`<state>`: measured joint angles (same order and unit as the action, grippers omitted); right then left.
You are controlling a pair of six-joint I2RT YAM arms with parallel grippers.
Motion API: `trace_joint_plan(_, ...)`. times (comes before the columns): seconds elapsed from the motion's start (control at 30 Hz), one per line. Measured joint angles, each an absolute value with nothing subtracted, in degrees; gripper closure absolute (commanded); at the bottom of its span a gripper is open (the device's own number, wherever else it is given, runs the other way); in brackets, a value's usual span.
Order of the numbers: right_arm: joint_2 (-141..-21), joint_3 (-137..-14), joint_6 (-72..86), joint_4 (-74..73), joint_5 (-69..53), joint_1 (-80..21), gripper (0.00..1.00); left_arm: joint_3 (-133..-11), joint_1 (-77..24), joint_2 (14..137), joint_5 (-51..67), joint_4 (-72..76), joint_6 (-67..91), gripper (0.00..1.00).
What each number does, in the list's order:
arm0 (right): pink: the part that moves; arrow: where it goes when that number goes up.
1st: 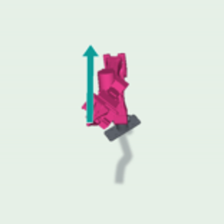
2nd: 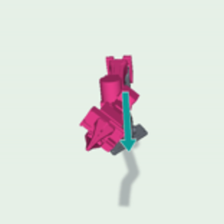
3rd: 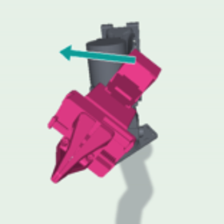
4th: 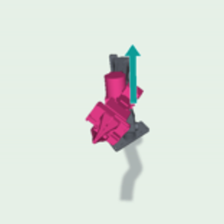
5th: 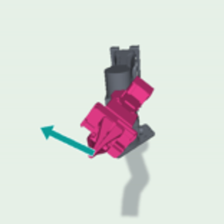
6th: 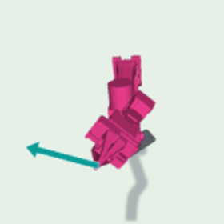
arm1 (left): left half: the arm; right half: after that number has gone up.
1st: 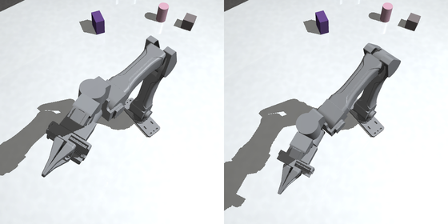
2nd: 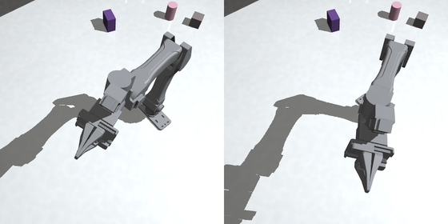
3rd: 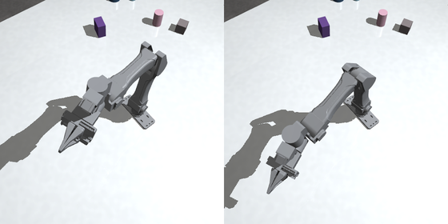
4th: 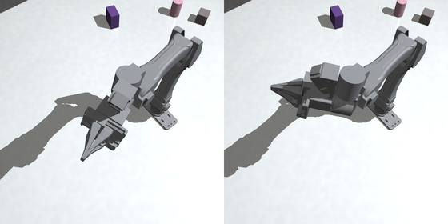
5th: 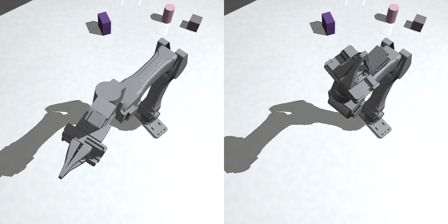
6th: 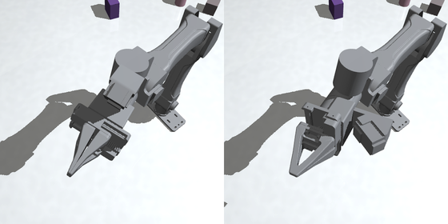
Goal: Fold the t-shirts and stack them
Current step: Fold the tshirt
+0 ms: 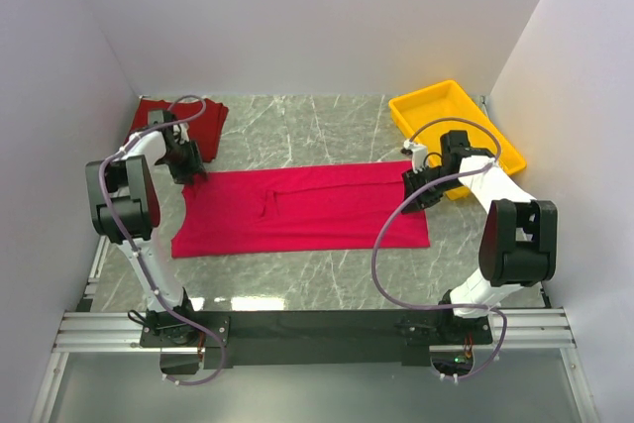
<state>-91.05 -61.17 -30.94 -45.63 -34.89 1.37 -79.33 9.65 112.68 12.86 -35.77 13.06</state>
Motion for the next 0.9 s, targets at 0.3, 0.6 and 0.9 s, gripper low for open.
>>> trace_joint_plan(0.3, -91.46, -61.17, -30.92, -45.63, -34.54, 1.37, 0.61, -80.64, 9.28, 114.24, 12.60, -36.18, 13.37, 0.99)
trace_joint_plan(0.6, -91.46, -61.17, -30.92, -45.63, -34.11, 1.37, 0.61, -80.90, 9.28, 114.24, 12.10, -36.42, 13.26, 0.74)
trace_joint_plan(0.9, -91.44, -61.17, -30.92, -45.63, -34.09, 1.37, 0.61, -81.89, 9.85, 109.82, 6.50, -36.80, 15.97, 0.48)
